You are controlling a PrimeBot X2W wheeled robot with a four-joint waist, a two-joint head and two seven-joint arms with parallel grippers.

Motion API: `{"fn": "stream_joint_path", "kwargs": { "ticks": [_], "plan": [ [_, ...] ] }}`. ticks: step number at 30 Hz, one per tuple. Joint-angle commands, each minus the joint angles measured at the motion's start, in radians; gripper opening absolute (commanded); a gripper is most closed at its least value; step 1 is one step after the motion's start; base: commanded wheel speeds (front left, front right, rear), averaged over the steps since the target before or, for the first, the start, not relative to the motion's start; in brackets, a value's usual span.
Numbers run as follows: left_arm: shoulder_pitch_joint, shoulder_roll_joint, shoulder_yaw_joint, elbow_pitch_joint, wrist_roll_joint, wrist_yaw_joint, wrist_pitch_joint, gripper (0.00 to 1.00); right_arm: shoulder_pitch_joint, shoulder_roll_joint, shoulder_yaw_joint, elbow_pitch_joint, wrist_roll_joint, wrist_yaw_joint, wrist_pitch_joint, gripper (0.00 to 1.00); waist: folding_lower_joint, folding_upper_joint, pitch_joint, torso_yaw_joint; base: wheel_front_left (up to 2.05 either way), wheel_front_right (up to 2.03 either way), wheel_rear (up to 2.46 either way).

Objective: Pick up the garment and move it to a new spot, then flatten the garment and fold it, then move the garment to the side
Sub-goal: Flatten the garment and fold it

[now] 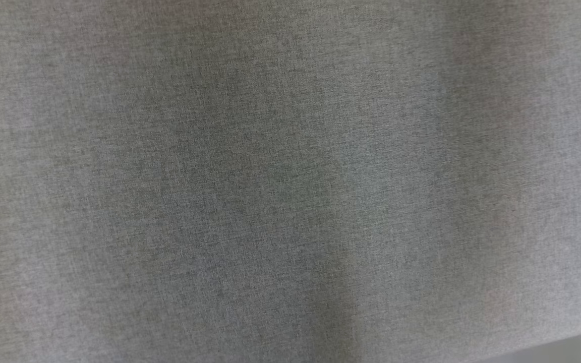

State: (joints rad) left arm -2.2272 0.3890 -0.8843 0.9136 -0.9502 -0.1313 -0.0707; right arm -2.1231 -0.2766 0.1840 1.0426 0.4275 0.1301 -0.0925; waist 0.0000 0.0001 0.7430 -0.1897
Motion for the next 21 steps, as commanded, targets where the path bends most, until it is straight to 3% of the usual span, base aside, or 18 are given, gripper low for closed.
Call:
{"fn": "stream_joint_path", "kwargs": {
  "ticks": [1, 11, 16, 21],
  "plan": [
    [-0.012, 0.006, -0.013, 0.005, -0.023, 0.002, -0.016, 0.00, -0.005, 0.005, 0.000, 0.004, 0.002, 0.001, -0.010, 0.00, 0.0000, -0.0001, 0.006, 0.003, 0.00, 0.00, 0.00],
    [0.111, 0.065, -0.075, -0.047, -0.110, 0.002, -0.111, 0.00, 0.108, 0.016, 0.035, -0.036, 0.061, 0.001, -0.022, 0.00, 0.0000, -0.0001, -0.021, 0.022, 0.00, 0.00, 0.00],
    [0.277, 0.162, -0.113, -0.144, -0.160, 0.002, -0.157, 0.00, 0.257, 0.015, 0.078, -0.106, 0.141, 0.001, -0.018, 0.00, 0.0000, -0.0001, -0.094, 0.019, 0.00, 0.00, 0.00],
    [0.486, 0.224, -0.097, -0.253, -0.203, 0.002, -0.189, 0.00, 0.474, -0.032, 0.115, -0.223, 0.239, 0.001, -0.017, 0.00, 0.0000, -0.0001, -0.170, 0.032, 0.00, 0.00, 0.00]
  ]
}}
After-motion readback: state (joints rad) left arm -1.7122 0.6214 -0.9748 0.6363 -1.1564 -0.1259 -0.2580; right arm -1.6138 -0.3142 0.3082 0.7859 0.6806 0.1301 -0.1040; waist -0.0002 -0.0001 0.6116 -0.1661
